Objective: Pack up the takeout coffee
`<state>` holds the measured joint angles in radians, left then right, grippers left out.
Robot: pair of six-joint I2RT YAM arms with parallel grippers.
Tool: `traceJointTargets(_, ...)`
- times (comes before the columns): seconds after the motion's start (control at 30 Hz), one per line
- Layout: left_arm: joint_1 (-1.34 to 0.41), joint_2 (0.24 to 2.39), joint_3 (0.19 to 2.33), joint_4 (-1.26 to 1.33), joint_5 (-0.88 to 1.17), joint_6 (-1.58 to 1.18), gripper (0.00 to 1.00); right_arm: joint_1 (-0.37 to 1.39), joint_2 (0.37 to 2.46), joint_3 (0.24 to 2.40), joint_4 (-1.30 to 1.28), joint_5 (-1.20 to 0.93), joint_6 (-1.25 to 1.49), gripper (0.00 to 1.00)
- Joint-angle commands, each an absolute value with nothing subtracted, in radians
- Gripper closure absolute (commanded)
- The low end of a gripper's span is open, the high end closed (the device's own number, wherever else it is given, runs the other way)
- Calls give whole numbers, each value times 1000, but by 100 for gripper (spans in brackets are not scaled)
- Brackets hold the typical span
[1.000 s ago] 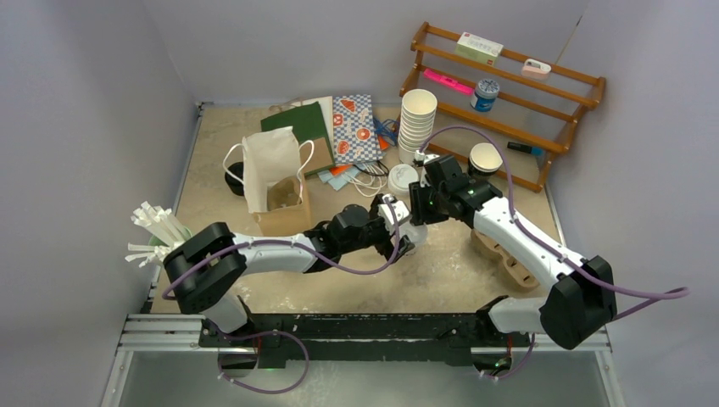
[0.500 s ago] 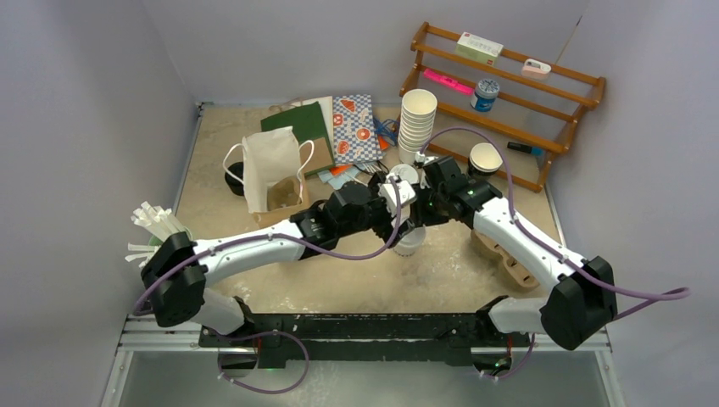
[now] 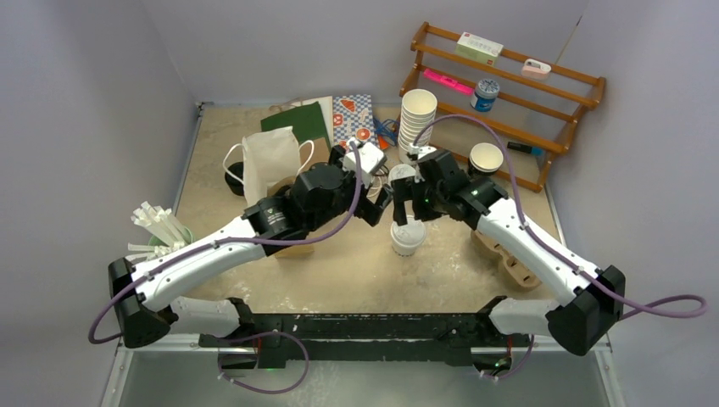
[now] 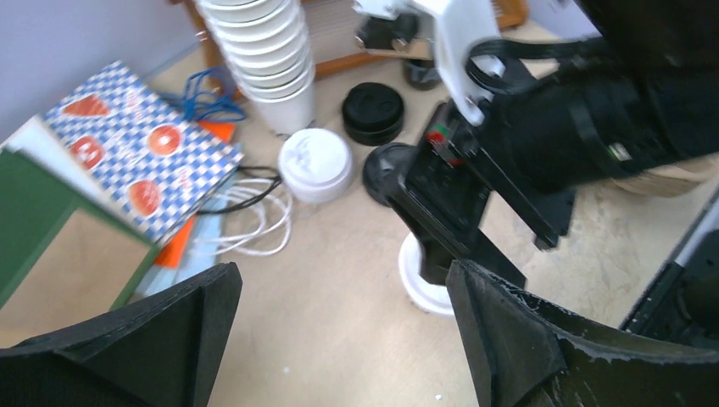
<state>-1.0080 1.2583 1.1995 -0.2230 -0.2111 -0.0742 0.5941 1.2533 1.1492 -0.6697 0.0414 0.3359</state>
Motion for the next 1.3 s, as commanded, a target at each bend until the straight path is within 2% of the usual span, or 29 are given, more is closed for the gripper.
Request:
traceJointTargets(0.0,-1002,1196,1304,-465,-383,-207,0,689,1291,1206,-754,162,367,2)
traceJointTargets(0.13,-1002,1120,1364,-570,-402,-226,0,701,1314,1208,-768,220,389,2)
traceJointTargets(0.37,-994,1012,1404,-708,-595,-221,0,721,1353,1212,-778,229,413,2)
traceJointTargets(1.03,-993,879,1392,-843,-826,-259,0,742,1411,1188,-763,209,438,2)
traceJointTargets(1.27,-992,874,1420,-896,-896,-257,0,741,1422,1180,-759,203,437,9)
